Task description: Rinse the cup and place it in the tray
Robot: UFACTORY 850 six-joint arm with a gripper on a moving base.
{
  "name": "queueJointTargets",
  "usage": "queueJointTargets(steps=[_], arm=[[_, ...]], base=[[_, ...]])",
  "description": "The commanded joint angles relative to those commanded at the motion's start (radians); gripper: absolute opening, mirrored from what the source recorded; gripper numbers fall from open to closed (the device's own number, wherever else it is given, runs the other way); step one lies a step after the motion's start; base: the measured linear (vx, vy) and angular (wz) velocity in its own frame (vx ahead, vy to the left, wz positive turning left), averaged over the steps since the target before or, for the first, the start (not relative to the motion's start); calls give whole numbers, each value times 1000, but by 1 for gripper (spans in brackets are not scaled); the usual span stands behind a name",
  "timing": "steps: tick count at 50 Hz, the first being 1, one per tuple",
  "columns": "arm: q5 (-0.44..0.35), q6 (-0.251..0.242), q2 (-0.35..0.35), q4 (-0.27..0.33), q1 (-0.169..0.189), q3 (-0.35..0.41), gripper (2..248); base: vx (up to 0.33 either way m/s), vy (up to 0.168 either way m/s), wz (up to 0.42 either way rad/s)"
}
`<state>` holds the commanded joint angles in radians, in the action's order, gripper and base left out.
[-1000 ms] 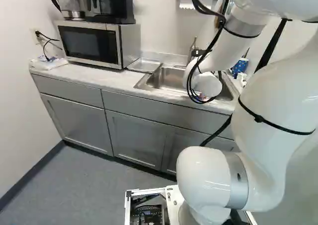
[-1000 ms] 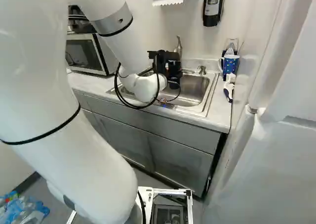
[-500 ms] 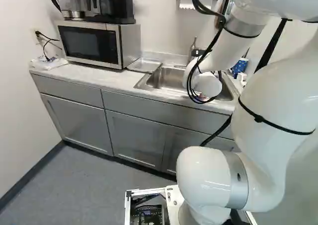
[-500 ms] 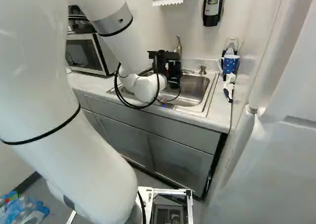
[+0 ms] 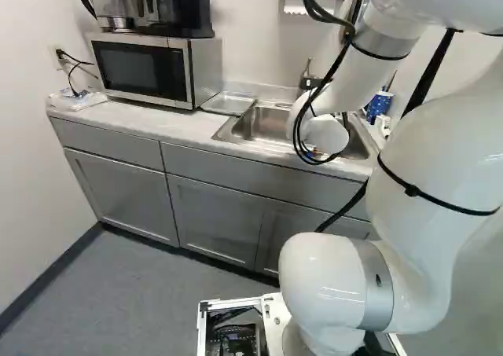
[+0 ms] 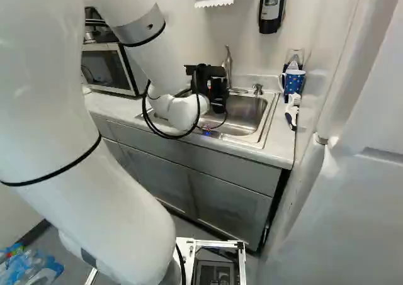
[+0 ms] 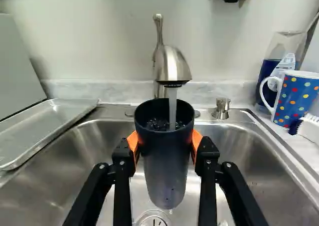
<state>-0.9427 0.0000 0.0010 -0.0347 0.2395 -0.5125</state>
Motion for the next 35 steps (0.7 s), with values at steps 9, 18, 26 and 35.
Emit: queueJointTargets(steps=[9, 18, 26, 35], arm=[[0, 0, 2, 0, -30, 2, 122], [0, 0, -3, 0, -60, -3, 122], [0, 0, -7, 0, -87, -7, 122], [0, 0, 0, 0, -116, -2, 122]], base=[[0, 0, 0], [0, 0, 0], [0, 0, 0], [0, 0, 0]])
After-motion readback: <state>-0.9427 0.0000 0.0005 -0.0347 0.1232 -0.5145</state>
